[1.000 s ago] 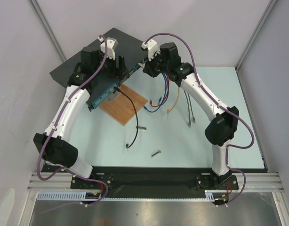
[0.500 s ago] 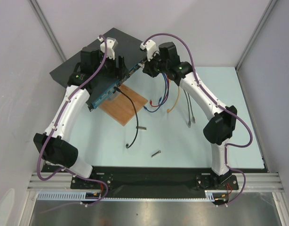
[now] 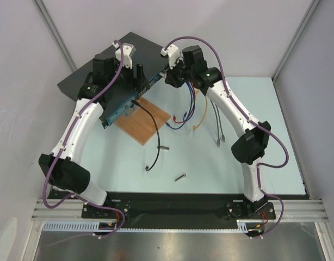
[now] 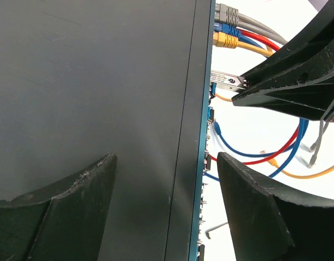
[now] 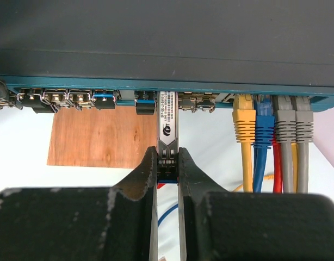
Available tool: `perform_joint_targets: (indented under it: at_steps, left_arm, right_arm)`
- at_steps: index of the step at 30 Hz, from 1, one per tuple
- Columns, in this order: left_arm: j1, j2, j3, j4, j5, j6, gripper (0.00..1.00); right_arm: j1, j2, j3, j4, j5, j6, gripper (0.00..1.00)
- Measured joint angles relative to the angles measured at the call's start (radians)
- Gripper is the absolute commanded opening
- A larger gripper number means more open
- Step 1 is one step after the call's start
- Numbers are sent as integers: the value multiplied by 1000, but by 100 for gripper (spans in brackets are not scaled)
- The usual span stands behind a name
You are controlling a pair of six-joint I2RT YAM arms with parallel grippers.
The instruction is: Insert the plug into the switch port
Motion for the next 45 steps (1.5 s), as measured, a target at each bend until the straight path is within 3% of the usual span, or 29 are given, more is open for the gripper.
perform_joint_targets:
  at_steps: [45]
  left_arm:
    - [12,-1,-6,8,11,0,79]
  right_arm:
    - [-5,37,77,-93,-10,-46,0]
